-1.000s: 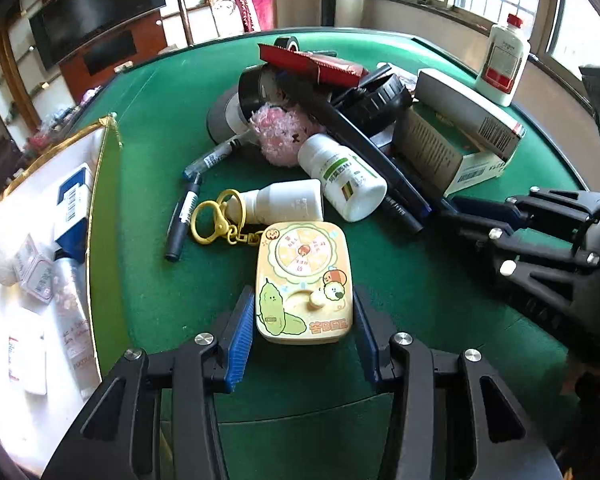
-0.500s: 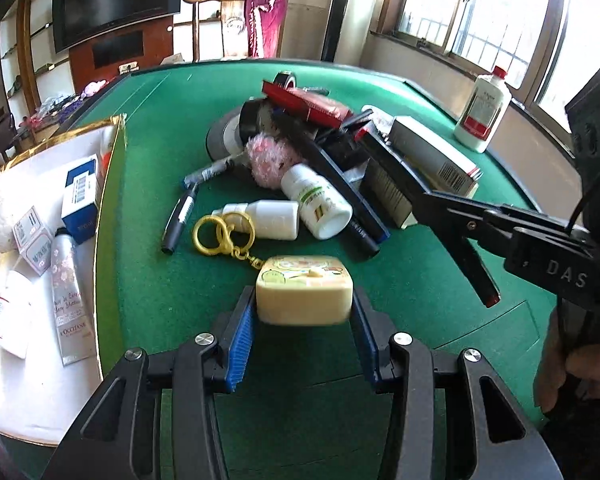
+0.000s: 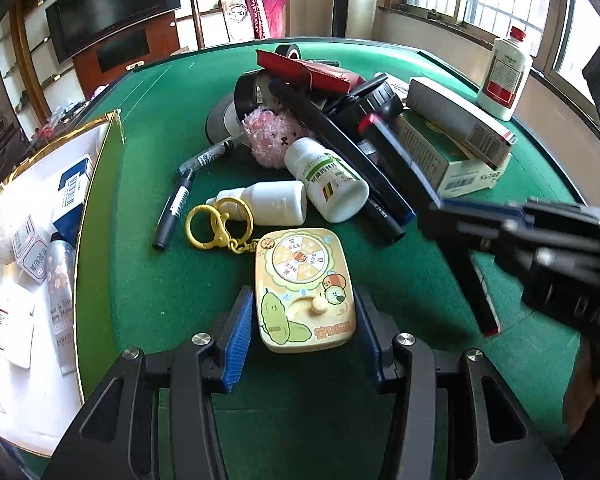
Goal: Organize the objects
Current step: 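Grasp the yellow cartoon tin with the left gripper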
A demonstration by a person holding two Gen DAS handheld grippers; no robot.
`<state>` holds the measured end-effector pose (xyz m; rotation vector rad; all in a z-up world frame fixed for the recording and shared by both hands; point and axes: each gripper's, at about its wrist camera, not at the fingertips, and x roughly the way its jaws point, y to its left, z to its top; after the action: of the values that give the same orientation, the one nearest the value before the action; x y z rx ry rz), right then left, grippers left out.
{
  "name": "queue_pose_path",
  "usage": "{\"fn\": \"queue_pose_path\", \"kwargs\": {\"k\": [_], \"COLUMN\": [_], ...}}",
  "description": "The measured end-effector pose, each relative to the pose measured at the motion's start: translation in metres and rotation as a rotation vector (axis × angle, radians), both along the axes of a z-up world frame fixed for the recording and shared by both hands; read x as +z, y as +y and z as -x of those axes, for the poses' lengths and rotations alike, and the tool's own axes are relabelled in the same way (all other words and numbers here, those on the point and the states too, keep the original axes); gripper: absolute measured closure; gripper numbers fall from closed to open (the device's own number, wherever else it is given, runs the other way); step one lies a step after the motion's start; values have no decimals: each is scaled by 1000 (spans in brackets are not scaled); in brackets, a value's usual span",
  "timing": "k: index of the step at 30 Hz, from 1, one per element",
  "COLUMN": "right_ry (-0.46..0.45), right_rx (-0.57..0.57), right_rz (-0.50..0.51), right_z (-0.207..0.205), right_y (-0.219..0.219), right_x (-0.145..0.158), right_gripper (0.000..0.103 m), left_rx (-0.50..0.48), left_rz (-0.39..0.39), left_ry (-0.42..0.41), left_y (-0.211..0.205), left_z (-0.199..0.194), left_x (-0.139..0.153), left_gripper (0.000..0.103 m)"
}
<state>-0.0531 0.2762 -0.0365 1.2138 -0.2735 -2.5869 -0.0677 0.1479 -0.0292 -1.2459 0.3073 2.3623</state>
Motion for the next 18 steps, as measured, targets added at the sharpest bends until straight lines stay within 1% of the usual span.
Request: {"fn": "queue_pose_path", "kwargs": {"k": [6,8,10,14,18], "right_ry": [-54,-70,-58,-35,-28], "right_rx": [8,16,13,10,-10], "right_rz": [-54,-93,-125,-178,-176], "right_z": [3,4,3,1,-1], "right_y": [-10,-15,-18,-22,-21], "right_x": [-14,-19,-20,-21,-20], "right_gripper": [91,90,91,91,91], "left_rx": [11,14,30,36,40], "left_rz": [3,16,8,18,13], "left_ry": [5,12,6,10,7], "left_y": [-2,0,-1,1,0], "left_z": [-3,-4,-3,-4,-3], "left_x": [0,-1,-1,-1,-1], "left_gripper": [62,61,61,59,59]}}
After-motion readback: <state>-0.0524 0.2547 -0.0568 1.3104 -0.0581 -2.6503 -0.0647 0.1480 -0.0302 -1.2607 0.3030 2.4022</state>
